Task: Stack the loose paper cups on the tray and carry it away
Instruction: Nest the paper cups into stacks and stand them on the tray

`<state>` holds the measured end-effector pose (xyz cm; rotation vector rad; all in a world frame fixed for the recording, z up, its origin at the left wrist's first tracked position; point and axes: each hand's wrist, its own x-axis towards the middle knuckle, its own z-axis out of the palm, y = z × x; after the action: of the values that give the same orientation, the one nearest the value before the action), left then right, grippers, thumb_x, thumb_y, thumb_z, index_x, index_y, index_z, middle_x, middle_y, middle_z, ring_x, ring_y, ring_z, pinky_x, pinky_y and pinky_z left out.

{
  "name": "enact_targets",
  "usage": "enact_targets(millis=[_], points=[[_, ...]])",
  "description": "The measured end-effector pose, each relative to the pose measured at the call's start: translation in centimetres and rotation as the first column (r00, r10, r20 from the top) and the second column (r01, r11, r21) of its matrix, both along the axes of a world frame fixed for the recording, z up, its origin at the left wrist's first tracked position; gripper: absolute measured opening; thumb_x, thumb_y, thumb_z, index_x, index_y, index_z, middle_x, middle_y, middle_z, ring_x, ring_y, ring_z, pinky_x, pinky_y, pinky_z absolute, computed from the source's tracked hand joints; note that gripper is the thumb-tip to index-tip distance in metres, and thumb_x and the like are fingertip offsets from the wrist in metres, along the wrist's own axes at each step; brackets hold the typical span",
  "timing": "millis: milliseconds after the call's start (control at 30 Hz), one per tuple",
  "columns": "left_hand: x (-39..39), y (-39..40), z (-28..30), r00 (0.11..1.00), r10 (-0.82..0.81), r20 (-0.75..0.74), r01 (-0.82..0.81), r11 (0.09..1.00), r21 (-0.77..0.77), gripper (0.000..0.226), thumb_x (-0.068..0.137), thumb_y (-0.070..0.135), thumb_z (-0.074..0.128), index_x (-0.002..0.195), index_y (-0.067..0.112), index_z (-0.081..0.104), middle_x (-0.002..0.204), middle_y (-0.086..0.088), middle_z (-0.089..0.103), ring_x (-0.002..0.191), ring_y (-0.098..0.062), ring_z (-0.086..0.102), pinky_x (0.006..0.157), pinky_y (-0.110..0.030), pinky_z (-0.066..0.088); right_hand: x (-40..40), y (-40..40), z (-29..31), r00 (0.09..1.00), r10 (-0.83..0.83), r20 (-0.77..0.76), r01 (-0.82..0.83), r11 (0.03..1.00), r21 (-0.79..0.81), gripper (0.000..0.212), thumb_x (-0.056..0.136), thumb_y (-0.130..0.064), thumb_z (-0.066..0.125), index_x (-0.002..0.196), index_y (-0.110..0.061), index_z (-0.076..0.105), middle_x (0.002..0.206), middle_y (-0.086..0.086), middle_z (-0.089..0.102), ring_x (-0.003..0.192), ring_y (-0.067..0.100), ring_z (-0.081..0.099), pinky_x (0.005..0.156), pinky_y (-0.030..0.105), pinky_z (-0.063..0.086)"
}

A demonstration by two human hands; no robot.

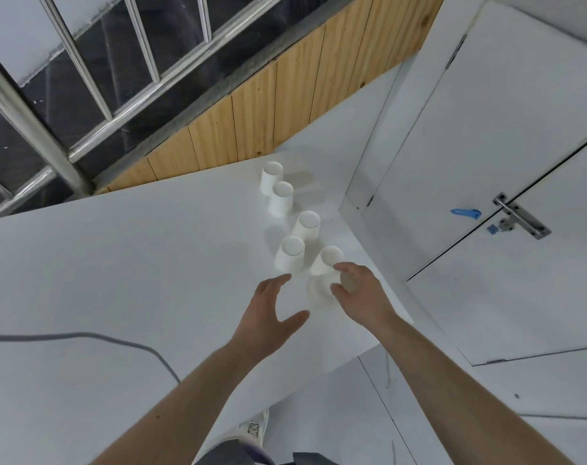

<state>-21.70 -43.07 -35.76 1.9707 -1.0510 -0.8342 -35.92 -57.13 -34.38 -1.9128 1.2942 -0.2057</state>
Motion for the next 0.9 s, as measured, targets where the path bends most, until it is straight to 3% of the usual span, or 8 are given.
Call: enact_targets(millis=[67, 133, 200, 300, 433, 567, 733, 900], points=[[-0.1, -0.4, 0.6, 0.981, 0.064, -0.182, -0.074, 0.996, -0.047, 0.079, 0.074, 0.044, 0.076, 0.14, 0.036, 0.032, 0.136, 0.016, 0.036, 0.123, -0.003, 0.042, 0.097, -0.029, 0.046, 1.1, 0.5, 1.6, 0.912, -0.284, 0.295, 0.147, 0.899, 0.412, 0.026, 0.092, -0.015, 0.058, 0.117, -0.022, 0.064, 0.113, 0.0, 0.06, 0.096, 0.02, 0.059, 0.073, 0.03, 0.053], [-0.1, -0.8, 1.4, 0.94, 0.095, -0.328, -0.144, 0.981, -0.128, 0.077, 0.073, 0.041, 0.078, 0.137, 0.04, 0.036, 0.135, 0.018, 0.038, 0.119, -0.001, 0.047, 0.082, -0.023, 0.053, 1.8, 1.0, 2.7, 0.796, -0.473, 0.379, 0.108, 0.726, 0.679, 0.021, 0.094, -0.013, 0.055, 0.11, -0.015, 0.068, 0.105, 0.006, 0.065, 0.088, 0.025, 0.062, 0.068, 0.032, 0.053], [0.1, -1.0, 1.8, 0.918, 0.105, -0.384, -0.195, 0.96, -0.203, 0.067, 0.076, 0.036, 0.077, 0.133, 0.04, 0.042, 0.132, 0.017, 0.046, 0.116, -0.002, 0.052, 0.072, -0.017, 0.053, 2.1, 1.3, 2.9, 0.767, -0.499, 0.404, 0.038, 0.664, 0.747, 0.022, 0.095, -0.014, 0.052, 0.107, -0.012, 0.07, 0.099, 0.007, 0.065, 0.081, 0.025, 0.061, 0.069, 0.034, 0.052], [0.7, -1.0, 1.9, 0.927, 0.137, -0.349, -0.221, 0.952, -0.213, 0.059, 0.076, 0.035, 0.075, 0.126, 0.045, 0.047, 0.125, 0.016, 0.051, 0.111, -0.004, 0.054, 0.076, -0.021, 0.054, 2.6, 1.6, 2.4, 0.776, -0.482, 0.407, 0.012, 0.656, 0.755, 0.023, 0.094, -0.016, 0.053, 0.11, -0.012, 0.069, 0.1, 0.007, 0.065, 0.082, 0.025, 0.063, 0.072, 0.036, 0.053], [2.2, -0.5, 1.9, 0.981, 0.153, -0.119, -0.171, 0.972, -0.163, 0.059, 0.075, 0.024, 0.075, 0.119, 0.049, 0.046, 0.112, 0.027, 0.043, 0.112, -0.004, 0.047, 0.088, -0.023, 0.043, 3.0, 1.5, 0.9, 0.91, -0.287, 0.298, 0.093, 0.844, 0.528, 0.024, 0.095, -0.023, 0.058, 0.117, -0.02, 0.065, 0.115, 0.001, 0.065, 0.099, 0.018, 0.064, 0.078, 0.034, 0.056], [4.8, 0.8, 0.4, 0.957, 0.06, 0.284, -0.085, 0.994, 0.076, 0.07, 0.078, 0.028, 0.07, 0.139, 0.031, 0.036, 0.13, 0.009, 0.039, 0.121, -0.015, 0.039, 0.087, -0.029, 0.046, 3.6, 1.2, -0.9, 0.99, -0.08, 0.116, 0.059, 0.982, 0.179, 0.035, 0.091, -0.029, 0.064, 0.125, -0.024, 0.059, 0.118, -0.005, 0.06, 0.103, 0.011, 0.058, 0.09, 0.033, 0.052], [6.8, 2.4, -2.0, 0.91, -0.028, 0.413, -0.086, 0.963, 0.254, 0.071, 0.08, 0.026, 0.065, 0.142, 0.029, 0.03, 0.136, 0.004, 0.035, 0.122, -0.019, 0.038, 0.083, -0.031, 0.049, 5.2, 0.3, -1.9, 0.981, 0.18, -0.077, -0.186, 0.978, -0.094, 0.05, 0.092, -0.027, 0.062, 0.139, -0.02, 0.046, 0.135, 0.0, 0.048, 0.124, 0.019, 0.048, 0.101, 0.031, 0.042], [7.8, 3.2, -3.5, 0.911, -0.06, 0.408, -0.071, 0.952, 0.299, 0.071, 0.081, 0.024, 0.064, 0.142, 0.029, 0.029, 0.138, 0.004, 0.033, 0.123, -0.02, 0.038, 0.083, -0.03, 0.049, 8.0, -0.7, -2.4, 0.898, 0.324, -0.299, -0.39, 0.9, -0.197, 0.057, 0.093, -0.025, 0.058, 0.145, -0.02, 0.035, 0.149, 0.004, 0.03, 0.133, 0.026, 0.033, 0.101, 0.038, 0.043]])
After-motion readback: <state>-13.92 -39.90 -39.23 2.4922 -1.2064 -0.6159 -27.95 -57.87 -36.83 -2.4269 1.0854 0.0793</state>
